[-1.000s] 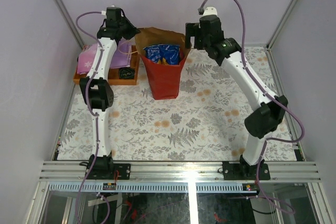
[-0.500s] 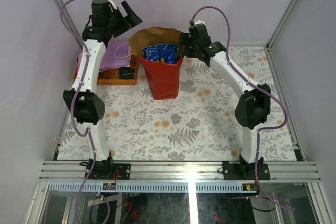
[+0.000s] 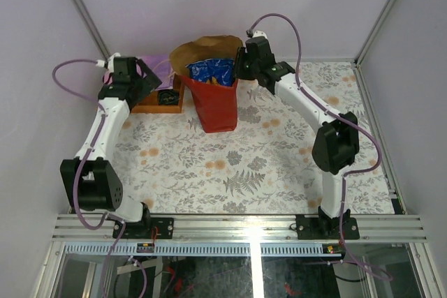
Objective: Take the snacks out of the paper bag
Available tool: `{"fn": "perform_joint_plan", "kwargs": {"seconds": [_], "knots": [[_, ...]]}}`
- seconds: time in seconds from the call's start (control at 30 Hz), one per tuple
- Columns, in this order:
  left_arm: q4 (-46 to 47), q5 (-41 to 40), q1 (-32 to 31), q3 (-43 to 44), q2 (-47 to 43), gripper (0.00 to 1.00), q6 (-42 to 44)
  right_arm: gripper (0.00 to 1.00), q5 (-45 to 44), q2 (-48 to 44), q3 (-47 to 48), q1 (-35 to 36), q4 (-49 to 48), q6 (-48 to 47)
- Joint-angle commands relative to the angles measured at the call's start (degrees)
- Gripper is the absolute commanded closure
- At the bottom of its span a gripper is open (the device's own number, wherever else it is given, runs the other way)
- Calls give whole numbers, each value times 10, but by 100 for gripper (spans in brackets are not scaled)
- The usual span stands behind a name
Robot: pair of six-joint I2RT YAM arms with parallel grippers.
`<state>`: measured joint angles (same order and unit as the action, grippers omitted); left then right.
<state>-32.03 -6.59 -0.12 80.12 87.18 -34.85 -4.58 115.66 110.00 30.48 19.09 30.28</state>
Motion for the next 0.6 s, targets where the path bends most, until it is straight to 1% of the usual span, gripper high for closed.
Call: {"fn": "perform_joint_plan", "kwargs": {"seconds": [0.0,0.03,0.07,0.1,0.13,0.2,0.23,0.3,0.37,0.47,0.57], "knots": [[86,-38,59,-65,-59,0,-64,40,45,-98,-62,14,-82,-15],[98,-28,78,-82,-59,0,-74,25,35,-119,-66,13,-85,-26],[110,-24,92,-97,-56,0,-86,15,22,-136,-66,12,-81,-37],[129,-20,102,-111,-51,0,-95,7,11,-153,-67,6,-78,-45],[144,-16,106,-122,-45,0,-101,2,10,-171,-72,-5,-78,-44],[183,-7,106,-139,-34,0,-110,1,45,-209,-106,-51,-110,-15],[201,-2,101,-140,-27,0,-112,1,64,-228,-131,-90,-133,8],[212,-19,82,-124,-2,0,-113,1,86,-243,-171,-150,-160,45],[209,-41,58,-94,33,0,-106,2,98,-236,-198,-192,-173,69],[202,-56,34,-47,87,0,-106,2,100,-210,-234,-218,-193,86],[192,-81,31,9,152,0,-109,4,123,-163,-257,-220,-222,103]]}}
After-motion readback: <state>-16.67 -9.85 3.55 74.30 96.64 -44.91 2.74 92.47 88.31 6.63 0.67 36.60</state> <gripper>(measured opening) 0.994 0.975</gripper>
